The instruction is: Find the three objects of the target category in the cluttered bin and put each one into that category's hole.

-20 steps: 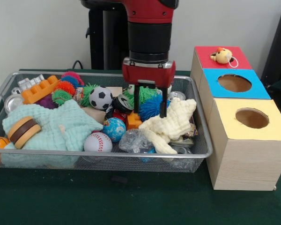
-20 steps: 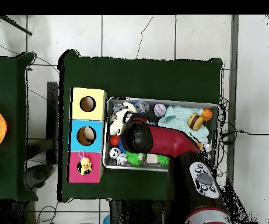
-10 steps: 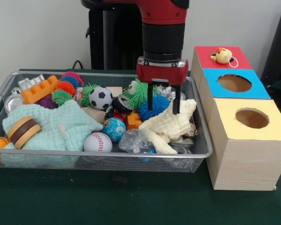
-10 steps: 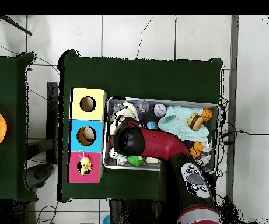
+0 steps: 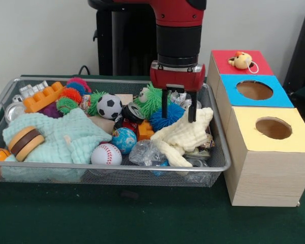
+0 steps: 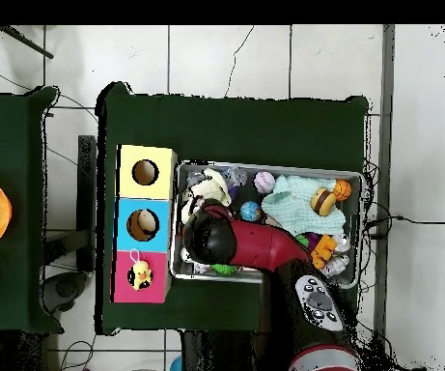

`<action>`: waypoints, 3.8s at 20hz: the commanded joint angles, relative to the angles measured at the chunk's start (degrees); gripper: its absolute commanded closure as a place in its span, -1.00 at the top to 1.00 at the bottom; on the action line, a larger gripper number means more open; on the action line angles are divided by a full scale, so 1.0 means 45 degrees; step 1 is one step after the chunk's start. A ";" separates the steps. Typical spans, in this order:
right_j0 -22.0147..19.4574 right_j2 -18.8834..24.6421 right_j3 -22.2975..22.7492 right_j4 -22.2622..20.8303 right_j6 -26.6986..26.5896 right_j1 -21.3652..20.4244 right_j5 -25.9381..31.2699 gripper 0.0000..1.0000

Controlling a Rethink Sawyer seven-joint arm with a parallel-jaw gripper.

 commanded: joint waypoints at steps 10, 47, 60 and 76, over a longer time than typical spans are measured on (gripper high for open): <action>0.1123 -0.0367 0.1016 0.1419 0.3340 0.0625 -0.1688 1.00; -0.2527 0.0280 -0.1179 -0.0296 -0.2331 -0.1534 0.3687 -1.00; -0.3769 0.1707 -0.1718 -0.1845 -0.2178 -0.1462 0.4335 -1.00; -0.3773 0.2067 -0.1277 -0.2686 -0.0563 -0.1356 0.3260 1.00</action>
